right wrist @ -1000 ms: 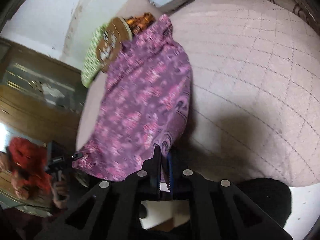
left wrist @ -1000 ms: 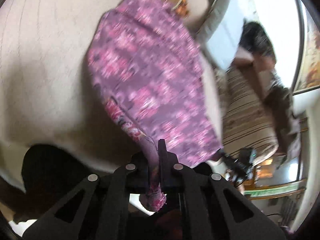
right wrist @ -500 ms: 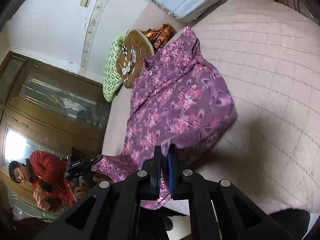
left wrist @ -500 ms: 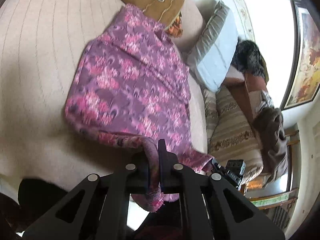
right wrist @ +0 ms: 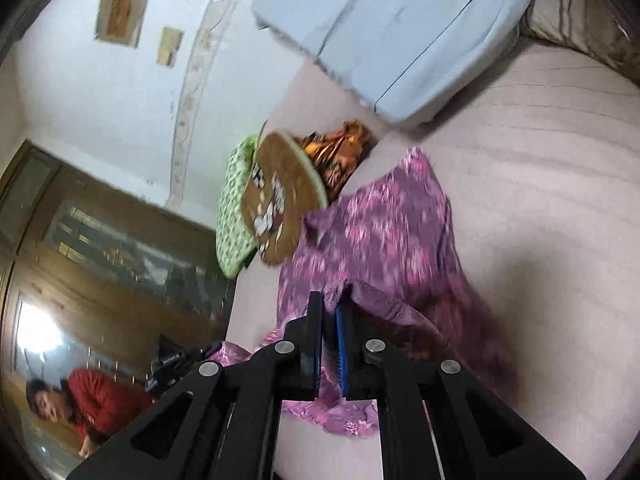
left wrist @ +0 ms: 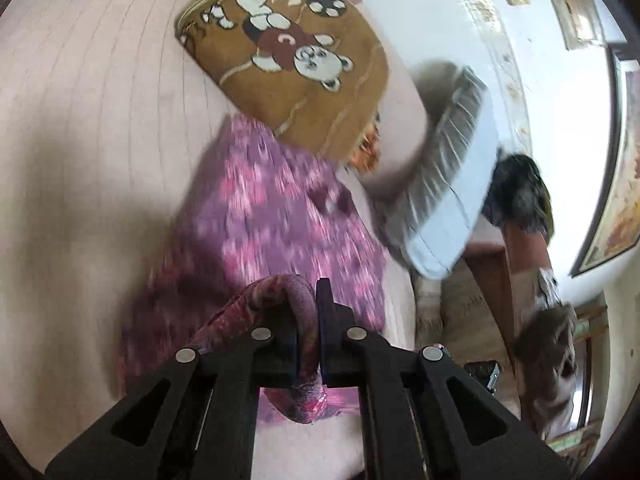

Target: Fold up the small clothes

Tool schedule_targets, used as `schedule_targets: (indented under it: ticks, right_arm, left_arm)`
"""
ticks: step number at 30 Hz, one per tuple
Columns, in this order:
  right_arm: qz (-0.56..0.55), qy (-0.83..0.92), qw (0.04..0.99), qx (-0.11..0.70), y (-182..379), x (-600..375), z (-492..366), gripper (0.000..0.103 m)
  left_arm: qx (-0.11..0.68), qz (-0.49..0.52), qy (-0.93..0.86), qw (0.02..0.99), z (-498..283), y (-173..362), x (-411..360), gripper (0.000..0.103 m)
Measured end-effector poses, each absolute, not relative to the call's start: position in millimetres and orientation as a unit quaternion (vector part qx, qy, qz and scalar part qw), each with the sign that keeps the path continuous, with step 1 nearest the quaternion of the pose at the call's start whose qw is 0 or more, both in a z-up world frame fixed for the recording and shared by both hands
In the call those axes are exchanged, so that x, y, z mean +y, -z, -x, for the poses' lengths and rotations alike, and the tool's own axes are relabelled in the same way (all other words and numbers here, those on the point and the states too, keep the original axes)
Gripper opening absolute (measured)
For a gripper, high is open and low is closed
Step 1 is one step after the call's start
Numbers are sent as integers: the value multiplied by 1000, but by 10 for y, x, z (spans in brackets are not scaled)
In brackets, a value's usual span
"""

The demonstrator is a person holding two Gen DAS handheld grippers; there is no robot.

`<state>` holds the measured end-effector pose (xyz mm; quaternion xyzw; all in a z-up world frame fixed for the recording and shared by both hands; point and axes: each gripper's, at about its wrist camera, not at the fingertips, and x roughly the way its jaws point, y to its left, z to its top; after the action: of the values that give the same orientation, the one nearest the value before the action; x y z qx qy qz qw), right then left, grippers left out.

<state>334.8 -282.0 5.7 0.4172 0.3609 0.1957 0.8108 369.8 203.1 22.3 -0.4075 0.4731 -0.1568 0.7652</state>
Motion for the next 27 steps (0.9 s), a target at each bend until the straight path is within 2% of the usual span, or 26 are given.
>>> schedule_targets:
  ticks: [8,17,19,22,23,25,26,27]
  right_arm:
    - [-454,-161,795,368,389,-2806,-4289,6]
    - [-485,-95,789,366,707,-3035,-4927,6]
    - [-475,-80,794,371,756,-3061,-5024,12]
    - [-478,-44,786,389,833,-3161,-5071,13]
    - [-483,-33,786,385,815,-3218,-5026,14]
    - [-477,-37,800,361,689,-3293,-4898,18]
    - [-471,-47,807,354,621,-3291,-4850,20]
    - [-463,-63,811,352,544,-3258,-4807,25]
  left_arm:
    - [491,432,124,746,-4514,174,2141,5]
    - [508,466,76,720,-5273,550,2275,5]
    - [530,465,58,707,-5365,652,2265,5]
    - [540,486,71,683,-5388,697,2310,6]
    - [536,491,82,682,-5369,665,2338,10]
    - [520,494,101,689,-5311,534,2418,29]
    - [505,494,104,700,-5247,430,2468,46]
    - [493,491,108,710,-5184,342,2493,57]
